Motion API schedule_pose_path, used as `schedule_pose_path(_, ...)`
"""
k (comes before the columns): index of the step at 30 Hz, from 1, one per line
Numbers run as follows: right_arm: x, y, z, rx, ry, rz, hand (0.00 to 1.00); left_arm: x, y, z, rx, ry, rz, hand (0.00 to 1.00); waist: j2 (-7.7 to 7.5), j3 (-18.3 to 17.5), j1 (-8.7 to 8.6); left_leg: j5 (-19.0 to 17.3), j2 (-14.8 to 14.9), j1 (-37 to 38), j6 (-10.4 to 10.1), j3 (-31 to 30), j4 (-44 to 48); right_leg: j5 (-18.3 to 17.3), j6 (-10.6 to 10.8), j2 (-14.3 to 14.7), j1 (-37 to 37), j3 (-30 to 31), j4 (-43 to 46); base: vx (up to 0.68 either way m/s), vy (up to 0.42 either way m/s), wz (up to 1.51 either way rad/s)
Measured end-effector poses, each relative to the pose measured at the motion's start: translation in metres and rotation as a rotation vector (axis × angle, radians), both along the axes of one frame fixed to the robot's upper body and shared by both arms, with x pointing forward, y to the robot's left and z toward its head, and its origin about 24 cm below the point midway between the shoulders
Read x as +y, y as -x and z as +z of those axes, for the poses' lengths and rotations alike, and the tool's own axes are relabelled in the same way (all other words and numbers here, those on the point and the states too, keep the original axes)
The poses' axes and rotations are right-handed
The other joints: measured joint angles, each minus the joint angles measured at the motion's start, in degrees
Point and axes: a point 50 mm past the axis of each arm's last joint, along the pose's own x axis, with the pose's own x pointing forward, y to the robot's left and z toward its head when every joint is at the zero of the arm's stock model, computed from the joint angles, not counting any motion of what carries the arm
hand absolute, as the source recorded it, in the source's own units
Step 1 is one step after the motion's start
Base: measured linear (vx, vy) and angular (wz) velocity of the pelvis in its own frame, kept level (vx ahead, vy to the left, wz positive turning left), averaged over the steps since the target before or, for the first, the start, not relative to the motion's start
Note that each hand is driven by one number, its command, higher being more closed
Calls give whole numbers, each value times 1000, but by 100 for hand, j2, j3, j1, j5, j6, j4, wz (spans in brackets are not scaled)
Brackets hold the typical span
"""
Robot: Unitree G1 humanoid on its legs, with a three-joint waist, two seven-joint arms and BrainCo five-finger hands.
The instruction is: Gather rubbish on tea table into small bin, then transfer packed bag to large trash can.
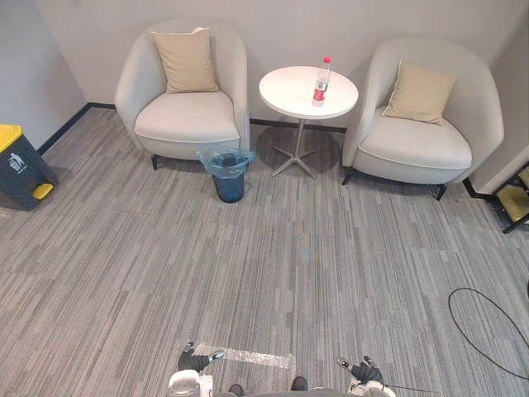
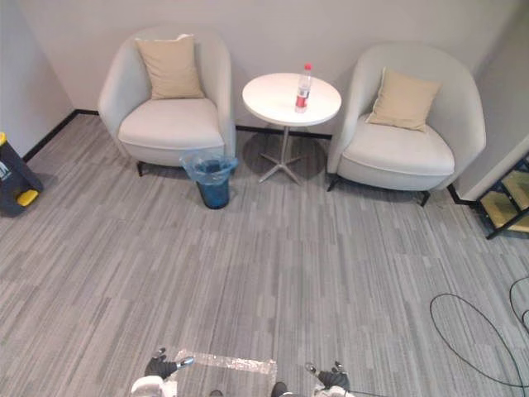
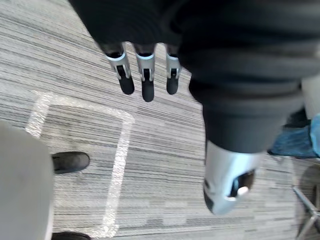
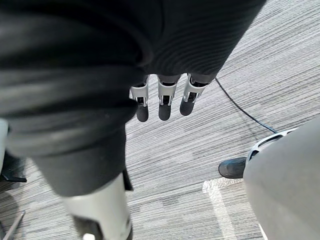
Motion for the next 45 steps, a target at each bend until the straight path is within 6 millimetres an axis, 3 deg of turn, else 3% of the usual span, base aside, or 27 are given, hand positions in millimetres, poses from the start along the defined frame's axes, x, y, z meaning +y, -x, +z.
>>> schedule_pose_path(32, 1, -3, -1, -14, -65, -60, 0, 1, -7, -1, 16, 20, -54, 0, -35, 145, -64, -31, -4, -119, -38, -76, -66, -105, 55, 3, -57, -137, 12, -10, -2, 2)
schedule_pose_path(37, -3, -2, -1, -22, -66, -90, 0, 1, -11, 0, 5, 20, -54, 0, -7, 217, -80, -607, 122, -465, -143, -53, 854, -420, -34, 72, -29, -111, 196, 32, -21, -3)
schedule_pose_path(38, -4, -1, 0, -31, -69, -108, 0, 0, -12, 1, -4, 22, -53, 0, 60, 263, -79, -811, 226, -551, -253, -36, 1202, -578, -71, 120, -47, -50, 362, 84, -36, -8)
schedule_pose_path(41, 0, -1, 2, -57, -83, -129, 0, 5, -22, 8, -63, 23, -21, 0, -116, 279, -28, -913, 392, -1321, -390, 274, 3130, -941, -213, 50, -107, 95, 746, 117, -69, -16)
schedule_pose_path(42, -1, -5, 4, -79, -85, -138, 0, 6, -25, 11, -93, 29, 4, 0, -49, 386, 23, -1017, 538, -1727, -412, 347, 4126, -1108, -317, 30, -12, 187, 939, 174, -59, -35)
schedule_pose_path(45, -6, -4, 6, -94, -75, -157, 0, 0, -27, 13, -117, 59, 21, 0, 47, 419, 22, -1325, 558, -2173, -376, 391, 4325, -1350, -312, -65, 201, 362, 1023, 274, 32, -30)
